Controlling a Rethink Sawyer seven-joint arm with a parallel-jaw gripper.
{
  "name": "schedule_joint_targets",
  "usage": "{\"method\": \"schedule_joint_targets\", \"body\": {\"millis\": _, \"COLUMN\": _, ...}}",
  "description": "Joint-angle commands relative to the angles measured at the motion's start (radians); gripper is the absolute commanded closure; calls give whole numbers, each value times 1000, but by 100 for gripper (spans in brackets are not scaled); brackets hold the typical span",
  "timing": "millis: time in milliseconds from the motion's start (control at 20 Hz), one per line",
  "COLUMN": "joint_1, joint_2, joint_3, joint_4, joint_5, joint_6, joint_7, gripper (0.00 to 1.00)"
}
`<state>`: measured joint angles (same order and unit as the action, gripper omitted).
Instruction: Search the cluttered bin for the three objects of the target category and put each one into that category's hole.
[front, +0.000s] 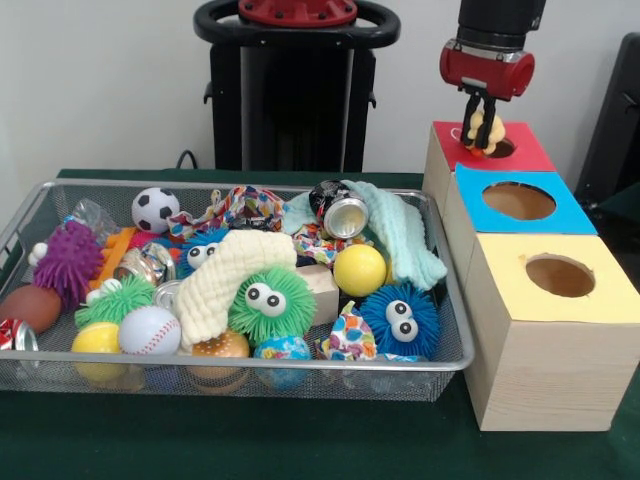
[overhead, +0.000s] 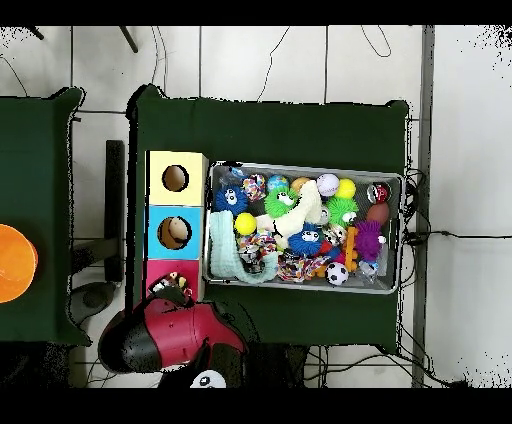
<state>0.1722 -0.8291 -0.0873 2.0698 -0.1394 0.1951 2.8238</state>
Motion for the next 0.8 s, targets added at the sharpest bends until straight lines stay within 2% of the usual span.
{"method": "schedule_joint_targets", "body": {"millis": 50, "joint_1": -4, "joint_2": 61, "joint_3": -3, "joint_4": -79, "joint_5": 58, "joint_6": -104, "joint_7": 118, "gripper": 100}}
{"method": "schedule_joint_targets", "body": {"millis": 800, "joint_1": -13, "joint_2": 62, "joint_3": 11, "joint_4": -65, "joint_5": 85, "joint_6": -99, "joint_7": 105, "gripper": 100}}
